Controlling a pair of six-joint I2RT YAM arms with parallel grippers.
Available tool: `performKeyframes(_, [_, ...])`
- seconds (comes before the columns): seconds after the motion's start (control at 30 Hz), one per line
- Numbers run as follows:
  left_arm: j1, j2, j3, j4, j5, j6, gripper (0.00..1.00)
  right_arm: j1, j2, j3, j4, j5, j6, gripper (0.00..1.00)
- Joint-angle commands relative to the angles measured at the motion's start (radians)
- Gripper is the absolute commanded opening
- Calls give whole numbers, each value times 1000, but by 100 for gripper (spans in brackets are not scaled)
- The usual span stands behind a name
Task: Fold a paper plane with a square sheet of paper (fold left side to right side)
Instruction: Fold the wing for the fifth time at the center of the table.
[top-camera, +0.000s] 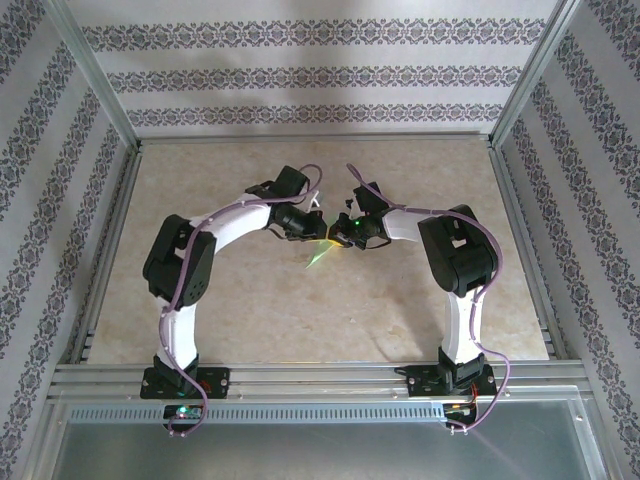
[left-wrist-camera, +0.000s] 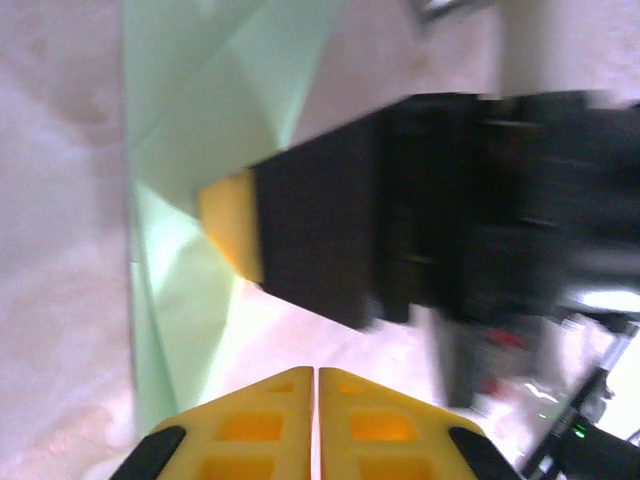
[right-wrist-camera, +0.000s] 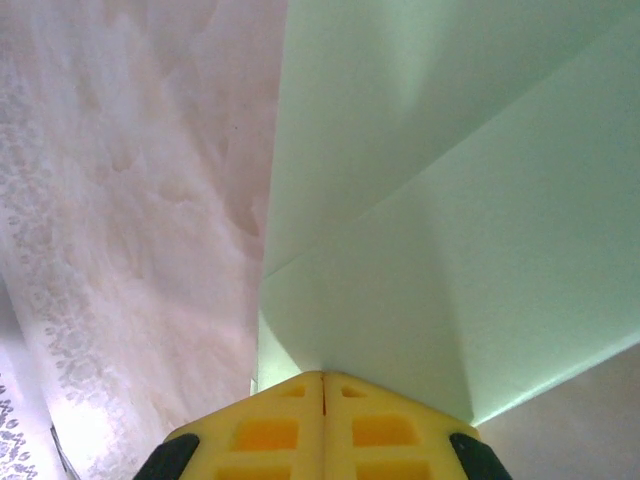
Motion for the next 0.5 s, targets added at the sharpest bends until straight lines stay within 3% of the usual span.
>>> performKeyframes(0.0, [-6,-48,-38,-75,77,52,7,-4,62,-46,-101,67,-41,0])
performKeyframes(0.13, [-35,-49,-90,-79,106,56,4,-3,70,-39,-109,68,-45,0])
performKeyframes(0.47, [-50,20,-99,-21,52,23,2,2,82,-33,-131,72,-59,0])
